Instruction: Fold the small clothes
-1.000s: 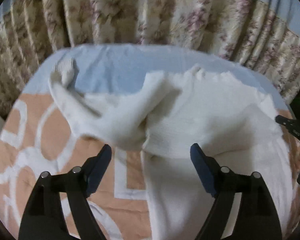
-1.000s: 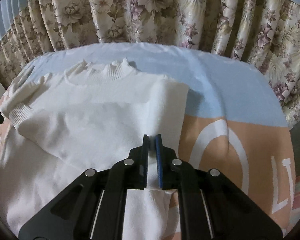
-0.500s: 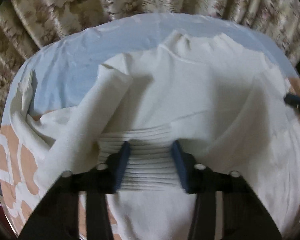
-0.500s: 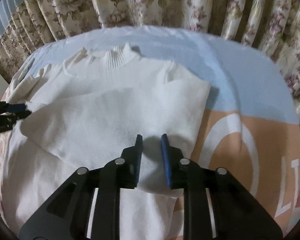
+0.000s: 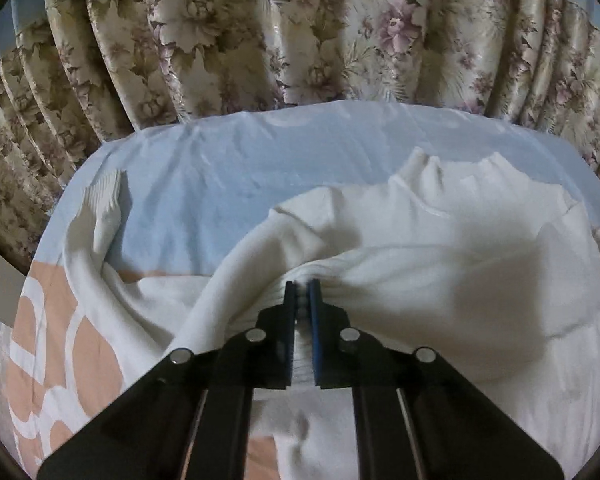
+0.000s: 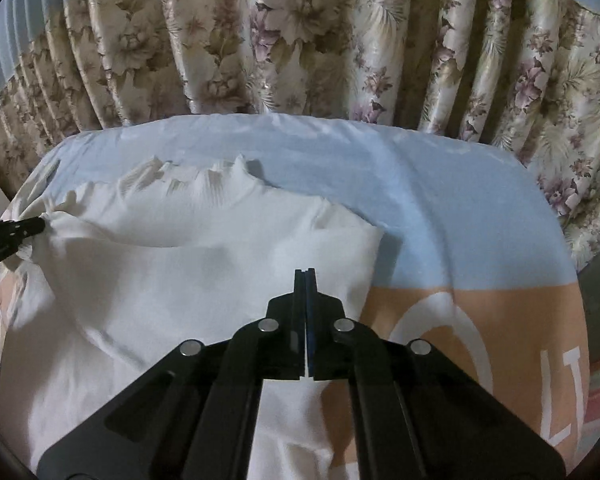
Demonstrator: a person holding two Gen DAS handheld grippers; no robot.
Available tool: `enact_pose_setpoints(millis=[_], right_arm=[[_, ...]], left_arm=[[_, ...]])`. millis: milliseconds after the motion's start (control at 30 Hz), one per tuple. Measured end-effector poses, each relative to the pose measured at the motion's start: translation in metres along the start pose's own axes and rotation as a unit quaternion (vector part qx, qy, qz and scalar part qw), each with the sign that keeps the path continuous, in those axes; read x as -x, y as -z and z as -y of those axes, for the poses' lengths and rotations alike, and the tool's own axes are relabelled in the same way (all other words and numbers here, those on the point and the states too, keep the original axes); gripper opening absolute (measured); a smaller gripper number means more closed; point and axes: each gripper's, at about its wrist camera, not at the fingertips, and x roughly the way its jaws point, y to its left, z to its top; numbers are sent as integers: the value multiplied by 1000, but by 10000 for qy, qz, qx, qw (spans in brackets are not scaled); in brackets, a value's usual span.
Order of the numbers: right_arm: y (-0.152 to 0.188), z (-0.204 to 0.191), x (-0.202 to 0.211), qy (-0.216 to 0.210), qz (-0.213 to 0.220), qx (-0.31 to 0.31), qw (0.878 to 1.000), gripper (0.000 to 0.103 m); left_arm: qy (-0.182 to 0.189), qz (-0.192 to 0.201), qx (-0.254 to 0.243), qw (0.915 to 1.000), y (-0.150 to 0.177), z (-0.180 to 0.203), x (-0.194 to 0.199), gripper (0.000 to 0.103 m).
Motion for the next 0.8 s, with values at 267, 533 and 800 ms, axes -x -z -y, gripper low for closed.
enact_pose_setpoints(millis=[267,533,800], right_arm=[[13,19,-10,-356,-364,-263,9984,24],[23,5,-29,-320,-946,-105,9949,38],[25,31,-11,-255,-497,-90,9984,7]], left_arm=[[374,-202,-65,9991,17,-9,14,54],[300,-193,-620,9974,14,29,26,91],[449,-381,-495,9970,22,27,12,91]])
